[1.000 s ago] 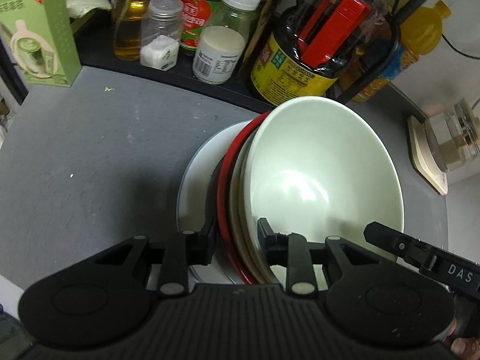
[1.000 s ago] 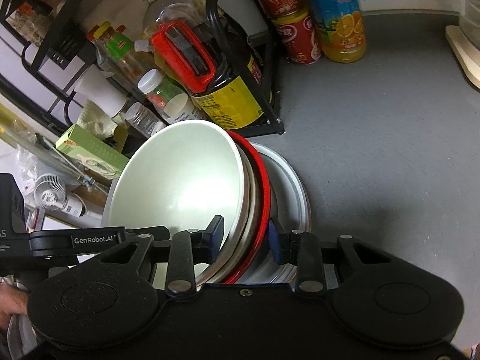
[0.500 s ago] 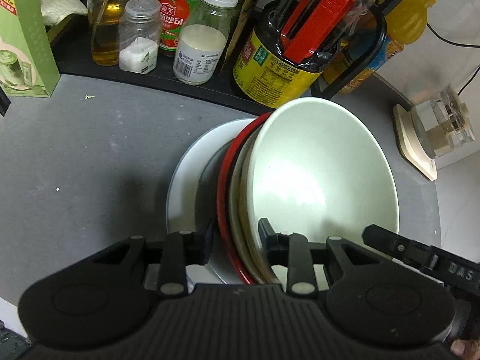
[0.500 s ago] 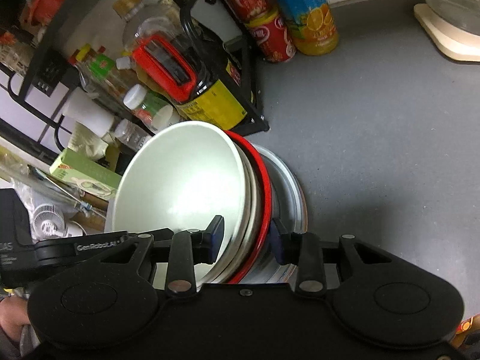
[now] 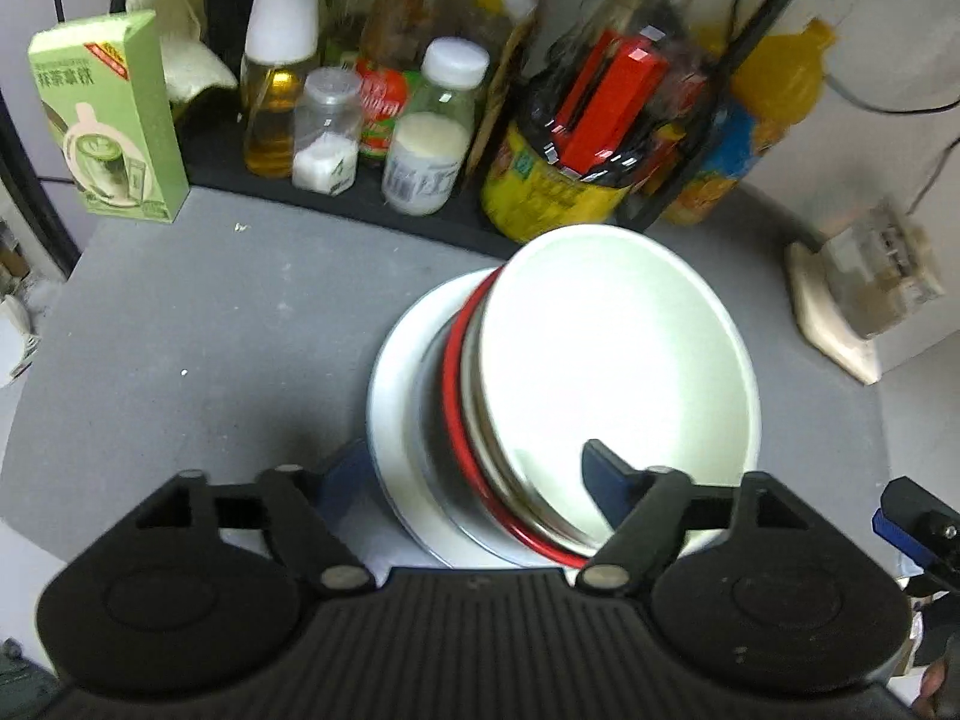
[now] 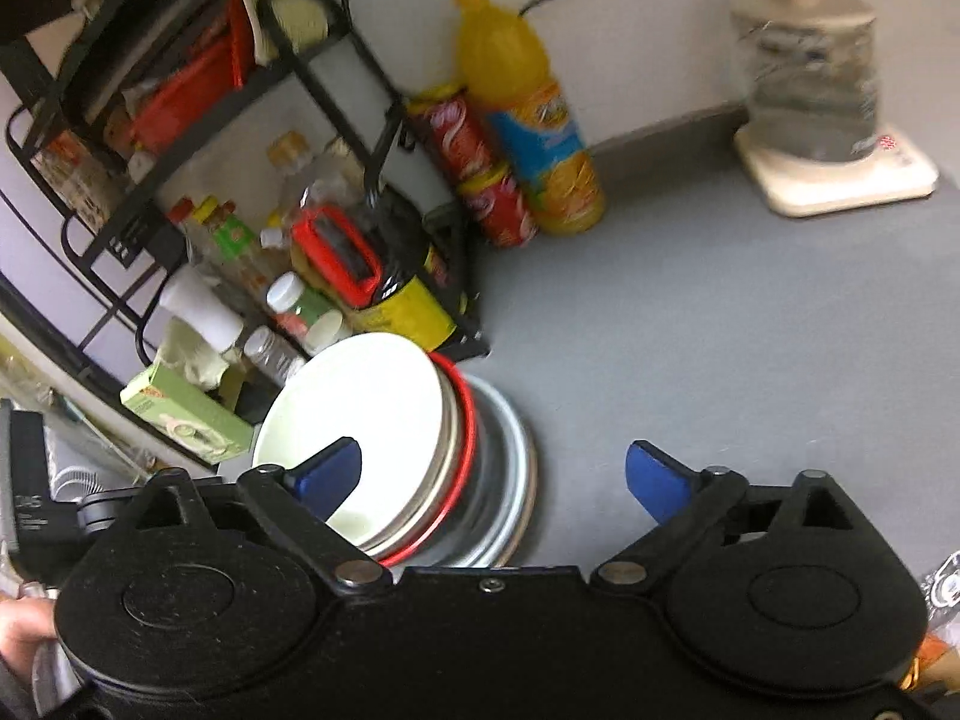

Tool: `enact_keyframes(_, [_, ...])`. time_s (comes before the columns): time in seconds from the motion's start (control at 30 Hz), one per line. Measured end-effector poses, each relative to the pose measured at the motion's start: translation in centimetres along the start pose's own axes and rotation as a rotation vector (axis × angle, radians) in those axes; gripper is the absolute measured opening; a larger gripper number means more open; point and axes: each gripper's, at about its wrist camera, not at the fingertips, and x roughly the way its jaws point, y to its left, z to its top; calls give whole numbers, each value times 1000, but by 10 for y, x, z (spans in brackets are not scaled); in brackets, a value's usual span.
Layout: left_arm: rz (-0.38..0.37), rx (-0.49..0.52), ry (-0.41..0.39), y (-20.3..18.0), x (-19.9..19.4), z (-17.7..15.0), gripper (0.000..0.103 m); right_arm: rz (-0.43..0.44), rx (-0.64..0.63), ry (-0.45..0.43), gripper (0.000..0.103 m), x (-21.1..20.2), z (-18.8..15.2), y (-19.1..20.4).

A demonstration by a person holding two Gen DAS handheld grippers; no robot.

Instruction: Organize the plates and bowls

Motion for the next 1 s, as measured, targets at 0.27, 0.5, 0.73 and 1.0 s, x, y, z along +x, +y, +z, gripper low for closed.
enact_keyframes(0.27, [-46,80,-52,-20,-35,-29,82,-76,13,-77,97,-43,-21,-7])
enact_keyframes(0.5, [-87,136,-93,-31,-56,-51,83,-152,6,-130,97,-75,-39,-10])
enact_keyframes(0.73, [-123,178,-141,-44,-79,-74,83,-153,21,-163,102,-102,-55,-13])
enact_keyframes(1.0, [-204,228,-157,-54,-105,-95,94,-178,5,-181,103,-131,-68,-15])
